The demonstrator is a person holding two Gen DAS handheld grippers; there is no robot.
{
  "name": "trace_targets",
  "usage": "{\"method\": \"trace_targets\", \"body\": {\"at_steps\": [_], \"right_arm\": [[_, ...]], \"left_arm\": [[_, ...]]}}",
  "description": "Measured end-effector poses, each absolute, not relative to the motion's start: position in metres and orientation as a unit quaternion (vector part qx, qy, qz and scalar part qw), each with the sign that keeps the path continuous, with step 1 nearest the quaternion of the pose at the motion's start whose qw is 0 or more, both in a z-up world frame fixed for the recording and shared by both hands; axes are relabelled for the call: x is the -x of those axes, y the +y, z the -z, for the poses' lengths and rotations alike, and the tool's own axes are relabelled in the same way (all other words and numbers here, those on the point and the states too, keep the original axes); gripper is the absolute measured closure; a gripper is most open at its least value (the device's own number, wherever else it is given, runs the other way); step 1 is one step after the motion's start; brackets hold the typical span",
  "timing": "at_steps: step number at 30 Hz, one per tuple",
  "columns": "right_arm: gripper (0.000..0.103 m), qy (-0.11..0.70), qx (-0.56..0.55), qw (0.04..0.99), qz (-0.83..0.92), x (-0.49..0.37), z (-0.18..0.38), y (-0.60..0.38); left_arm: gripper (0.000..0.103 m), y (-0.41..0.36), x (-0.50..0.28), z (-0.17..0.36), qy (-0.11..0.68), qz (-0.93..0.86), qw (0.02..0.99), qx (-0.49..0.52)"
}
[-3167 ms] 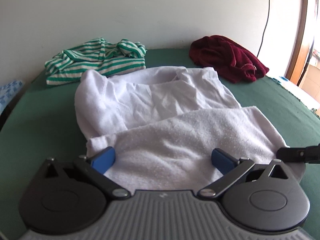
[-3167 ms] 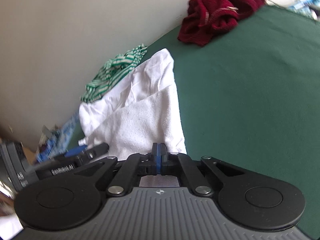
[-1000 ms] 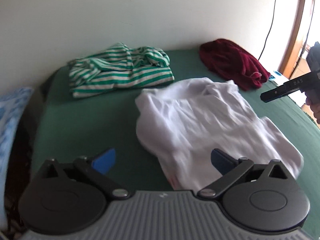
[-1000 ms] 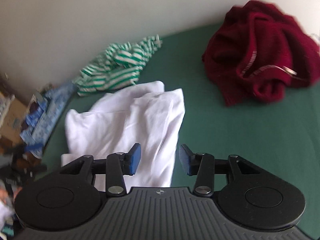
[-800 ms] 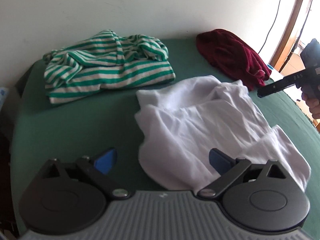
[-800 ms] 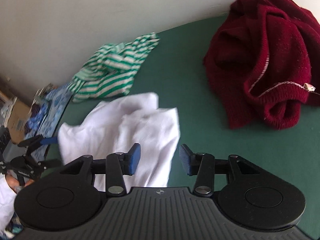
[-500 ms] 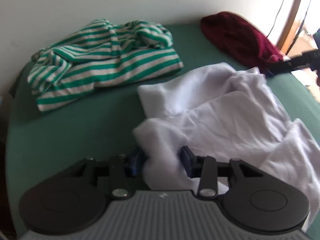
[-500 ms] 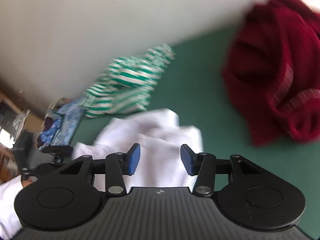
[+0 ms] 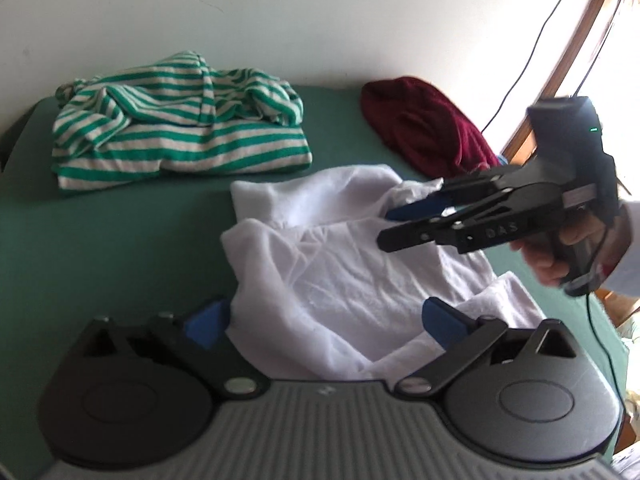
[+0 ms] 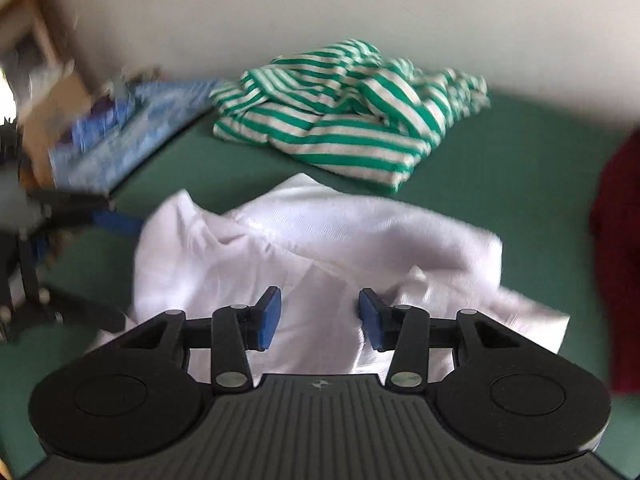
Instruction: Fold clothes
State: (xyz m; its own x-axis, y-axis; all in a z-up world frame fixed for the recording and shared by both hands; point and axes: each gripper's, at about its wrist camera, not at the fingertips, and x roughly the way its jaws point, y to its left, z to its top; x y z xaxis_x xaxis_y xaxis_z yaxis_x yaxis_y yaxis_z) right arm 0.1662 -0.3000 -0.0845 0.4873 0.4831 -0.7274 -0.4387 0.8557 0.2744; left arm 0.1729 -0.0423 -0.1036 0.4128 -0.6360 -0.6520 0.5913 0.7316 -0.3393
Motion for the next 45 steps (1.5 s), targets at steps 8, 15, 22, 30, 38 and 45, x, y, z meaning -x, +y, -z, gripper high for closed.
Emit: {"method": "trace_targets", "body": {"at_steps": [8,15,22,30,38,45], "right_arm": [[0.101,0.370,-0.053,0.884,-0.280,-0.143,0.058,-0.316],[0.071,0.397,-0.039,0.883,-0.248,-0.157,0.083,-0.312],[0.100,0.369,-0.023,0.895,-0.248,-0.139,0.078,-0.304],[0.099,0.374,0.025,0.909,-0.182,-0.121,0.089,-0.324],[0.090,0.348,0.011,0.923,-0.163,-0.121,0.085,-0.333],[0.070,0.315,-0.054,0.904,-0.285,-0.123,0.056,-0.309]], "left_arm": [[0.001,-0.051,-0.173,0.108,0.408,0.366,0.836,0.005],[0.001,-0.057,-0.174,0.109,0.412,0.364,0.835,0.001],[0.001,-0.063,-0.170,0.107,0.408,0.362,0.838,-0.021],[0.001,-0.055,-0.171,0.091,0.373,0.352,0.859,-0.011],[0.001,-0.080,-0.161,0.083,0.354,0.426,0.832,-0.027],[0.001,-0.080,-0.159,0.129,0.413,0.376,0.828,-0.044]]}}
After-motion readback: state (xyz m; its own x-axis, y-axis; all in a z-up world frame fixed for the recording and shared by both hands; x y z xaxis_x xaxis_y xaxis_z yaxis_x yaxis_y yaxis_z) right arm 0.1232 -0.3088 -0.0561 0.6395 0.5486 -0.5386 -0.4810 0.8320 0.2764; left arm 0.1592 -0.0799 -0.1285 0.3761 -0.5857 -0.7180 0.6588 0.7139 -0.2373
